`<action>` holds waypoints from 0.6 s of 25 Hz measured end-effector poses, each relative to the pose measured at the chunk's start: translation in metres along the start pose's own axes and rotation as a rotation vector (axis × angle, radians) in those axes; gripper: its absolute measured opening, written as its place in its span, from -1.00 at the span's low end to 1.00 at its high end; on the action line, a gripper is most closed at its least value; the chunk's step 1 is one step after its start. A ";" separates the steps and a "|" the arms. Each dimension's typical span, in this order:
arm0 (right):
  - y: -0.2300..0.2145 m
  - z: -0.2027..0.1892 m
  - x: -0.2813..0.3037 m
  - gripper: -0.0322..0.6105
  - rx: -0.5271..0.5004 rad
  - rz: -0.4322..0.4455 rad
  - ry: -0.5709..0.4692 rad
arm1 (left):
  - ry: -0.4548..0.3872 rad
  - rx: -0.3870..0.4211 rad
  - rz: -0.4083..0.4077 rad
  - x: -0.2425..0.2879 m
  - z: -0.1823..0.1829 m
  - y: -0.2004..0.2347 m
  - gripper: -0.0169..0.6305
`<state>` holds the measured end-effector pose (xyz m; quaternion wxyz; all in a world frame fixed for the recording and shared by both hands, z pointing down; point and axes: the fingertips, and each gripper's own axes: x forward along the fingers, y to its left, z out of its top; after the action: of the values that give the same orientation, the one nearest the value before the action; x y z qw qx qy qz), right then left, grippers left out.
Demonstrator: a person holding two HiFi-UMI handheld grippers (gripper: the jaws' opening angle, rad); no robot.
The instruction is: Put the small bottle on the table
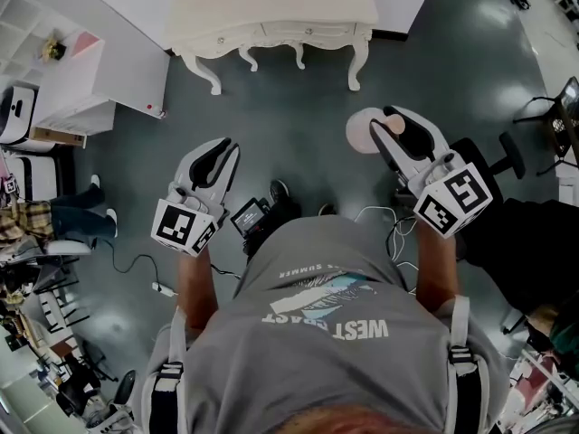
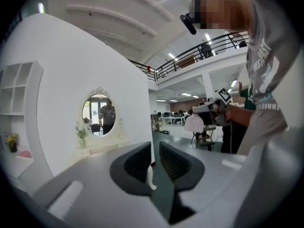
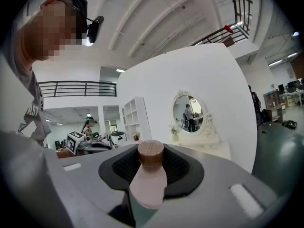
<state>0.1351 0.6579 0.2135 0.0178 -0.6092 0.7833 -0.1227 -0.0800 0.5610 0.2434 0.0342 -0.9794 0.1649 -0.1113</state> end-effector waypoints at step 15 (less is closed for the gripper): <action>-0.008 0.013 0.080 -0.47 0.019 -0.079 0.014 | -0.018 -0.009 -0.083 0.034 -0.004 0.089 -0.78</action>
<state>0.1247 0.5769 0.2124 0.0133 -0.6385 0.7576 -0.1349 -0.0781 0.4654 0.2451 0.0267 -0.9865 0.1242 -0.1030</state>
